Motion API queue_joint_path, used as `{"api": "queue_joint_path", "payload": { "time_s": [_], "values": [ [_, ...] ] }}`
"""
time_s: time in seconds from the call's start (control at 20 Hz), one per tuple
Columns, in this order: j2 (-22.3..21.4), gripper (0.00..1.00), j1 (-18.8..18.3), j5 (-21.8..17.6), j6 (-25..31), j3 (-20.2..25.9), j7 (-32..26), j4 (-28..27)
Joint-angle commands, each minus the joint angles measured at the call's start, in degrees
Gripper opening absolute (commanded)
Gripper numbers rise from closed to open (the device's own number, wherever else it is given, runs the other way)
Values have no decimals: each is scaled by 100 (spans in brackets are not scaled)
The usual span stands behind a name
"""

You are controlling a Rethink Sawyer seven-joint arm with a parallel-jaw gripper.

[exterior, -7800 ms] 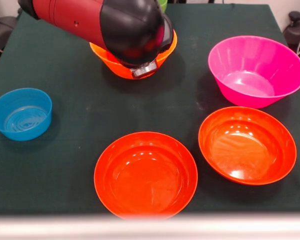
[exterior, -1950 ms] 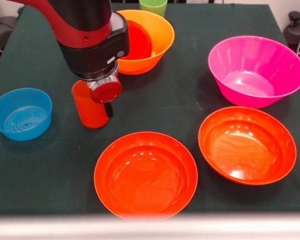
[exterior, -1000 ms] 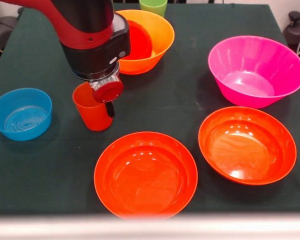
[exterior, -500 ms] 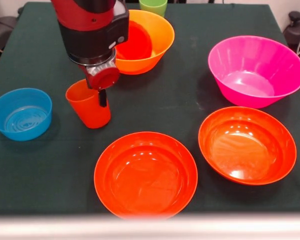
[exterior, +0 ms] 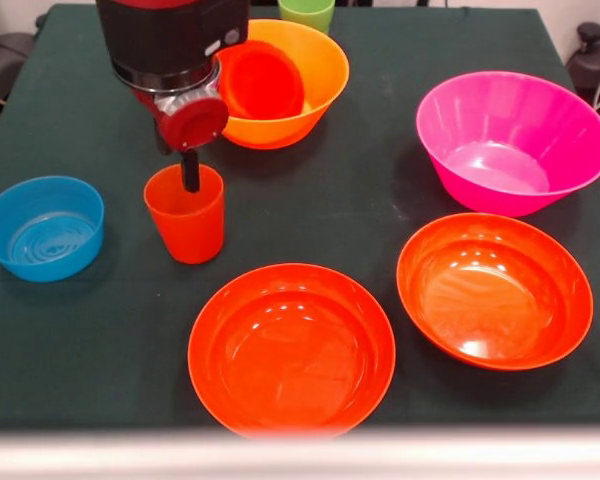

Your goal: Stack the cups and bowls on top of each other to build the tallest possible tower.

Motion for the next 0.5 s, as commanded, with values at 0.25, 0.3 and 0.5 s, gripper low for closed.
{"api": "queue_joint_path", "payload": {
  "time_s": [0.25,0.3,0.5],
  "values": [
    [-116,100,231,170,1123,495,-444,604],
    [-115,100,236,196,1147,495,-411,621],
    [-64,100,217,440,1439,453,-173,744]
  ]
}}
